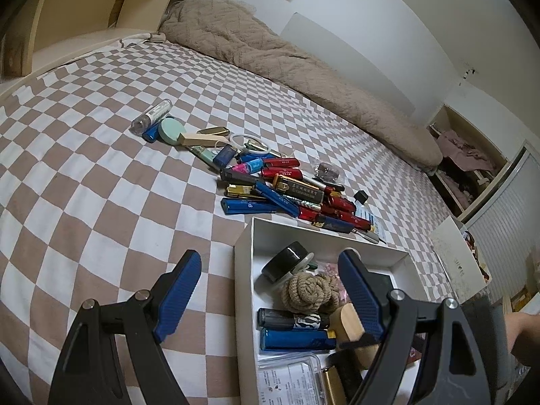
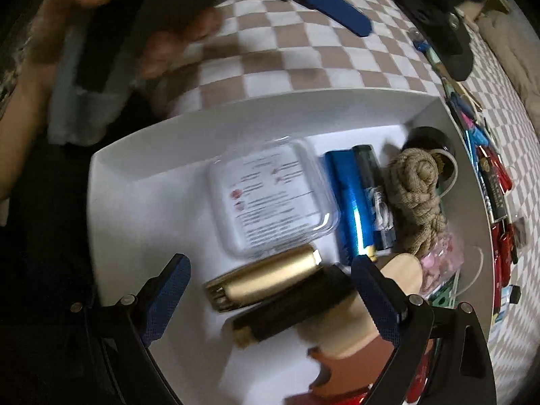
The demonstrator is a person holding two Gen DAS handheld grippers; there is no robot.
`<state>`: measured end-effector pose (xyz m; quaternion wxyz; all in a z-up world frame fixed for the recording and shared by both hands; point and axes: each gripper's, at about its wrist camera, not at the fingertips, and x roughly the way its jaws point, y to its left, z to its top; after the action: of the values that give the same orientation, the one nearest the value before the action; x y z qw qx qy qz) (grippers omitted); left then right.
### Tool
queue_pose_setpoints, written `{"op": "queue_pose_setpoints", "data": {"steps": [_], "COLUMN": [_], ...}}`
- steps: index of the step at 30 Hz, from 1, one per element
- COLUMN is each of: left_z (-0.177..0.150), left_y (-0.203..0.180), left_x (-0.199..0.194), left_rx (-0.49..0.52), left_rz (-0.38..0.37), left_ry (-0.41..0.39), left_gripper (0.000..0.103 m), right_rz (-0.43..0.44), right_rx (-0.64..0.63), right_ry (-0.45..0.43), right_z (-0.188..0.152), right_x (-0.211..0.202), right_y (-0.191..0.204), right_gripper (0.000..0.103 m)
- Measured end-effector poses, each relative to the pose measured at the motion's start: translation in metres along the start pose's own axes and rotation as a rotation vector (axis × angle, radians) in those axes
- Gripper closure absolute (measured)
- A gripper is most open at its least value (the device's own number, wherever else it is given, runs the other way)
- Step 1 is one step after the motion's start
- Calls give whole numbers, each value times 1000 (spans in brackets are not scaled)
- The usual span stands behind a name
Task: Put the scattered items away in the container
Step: 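Lower the black lighter into the tray beside the gold lighter with the right tool, then open the right tool to release the black lighter in the tray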
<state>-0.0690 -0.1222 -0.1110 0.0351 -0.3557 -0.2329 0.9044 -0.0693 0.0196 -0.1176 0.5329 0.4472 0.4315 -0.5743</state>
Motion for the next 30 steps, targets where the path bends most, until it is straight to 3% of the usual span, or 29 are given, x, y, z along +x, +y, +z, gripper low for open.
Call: {"op": "queue_pose_setpoints", "data": {"steps": [8,16,18,20,21,25,30], "left_z": [0,0,0,-1,-1,-3,-3], "left_y": [-1,-1,-2,-2,-3,-5,-8], "left_x": [2,3,3,5,5,7,7], "left_rx": [7,9,15,23,25,36,47], "left_rz": [7,11,13,23,29,42,55], "left_ry": [4,4,2,4,5,12,11], "left_gripper": [20,20,20,20,20,20,20], "right_rz": [-9,-97,-126,-149,-160,-199,-230], "right_rx": [32,107,145,194,217,338,518], "right_ry": [-4,-103,-143,-182,-200,-255,-307], "right_z": [-10,-26,-33,-39,-28,-30,-48], "right_x": [-1,-30,-40,-46,-44,-36,-35], "right_y": [-9,7,10,13,13,-27,-39], "right_gripper": [7,7,7,0,0,0,0]}}
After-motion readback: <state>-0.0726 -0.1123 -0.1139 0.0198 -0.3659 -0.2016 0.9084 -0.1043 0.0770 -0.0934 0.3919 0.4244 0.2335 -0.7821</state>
